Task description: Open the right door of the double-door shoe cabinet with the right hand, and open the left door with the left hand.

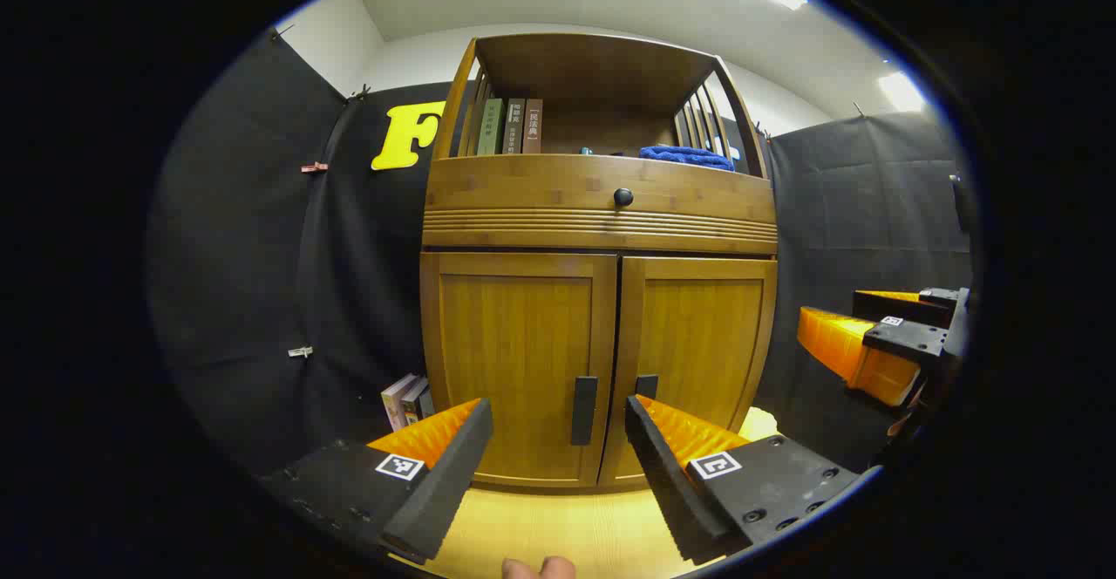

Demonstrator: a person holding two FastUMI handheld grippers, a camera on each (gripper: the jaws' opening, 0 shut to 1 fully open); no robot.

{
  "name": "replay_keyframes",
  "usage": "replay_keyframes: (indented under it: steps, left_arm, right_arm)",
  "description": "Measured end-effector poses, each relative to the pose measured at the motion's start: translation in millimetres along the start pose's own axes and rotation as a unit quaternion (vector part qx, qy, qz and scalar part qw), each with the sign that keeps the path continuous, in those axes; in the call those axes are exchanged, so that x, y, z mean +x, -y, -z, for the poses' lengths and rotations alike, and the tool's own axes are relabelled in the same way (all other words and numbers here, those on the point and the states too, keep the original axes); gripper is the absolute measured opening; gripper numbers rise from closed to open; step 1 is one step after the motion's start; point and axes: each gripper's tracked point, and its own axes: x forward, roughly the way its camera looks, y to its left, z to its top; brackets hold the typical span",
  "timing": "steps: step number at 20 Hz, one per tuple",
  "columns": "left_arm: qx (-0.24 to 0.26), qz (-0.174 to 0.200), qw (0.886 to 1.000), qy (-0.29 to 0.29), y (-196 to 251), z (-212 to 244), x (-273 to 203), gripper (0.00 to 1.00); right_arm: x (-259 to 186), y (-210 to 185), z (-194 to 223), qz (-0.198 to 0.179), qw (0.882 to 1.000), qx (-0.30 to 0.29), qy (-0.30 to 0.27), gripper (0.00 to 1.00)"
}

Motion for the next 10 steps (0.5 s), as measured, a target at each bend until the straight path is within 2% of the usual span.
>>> replay_keyframes:
  steps: [7, 10]
  left_arm:
    - [-0.002, -0.009, 1.0, -0.01, -2.9, 3.5, -2.0, 0.95]
    - [-0.006, -0.01, 1.0, -0.017, -1.0, 7.1, -3.2, 0.95]
  right_arm:
    - [-0.8, -18.3, 0.3, -0.023, 1.0, 0.01, -0.005, 0.97]
    - [1.1, -17.2, 0.8, -0.021, 1.0, 0.005, -0.004, 0.96]
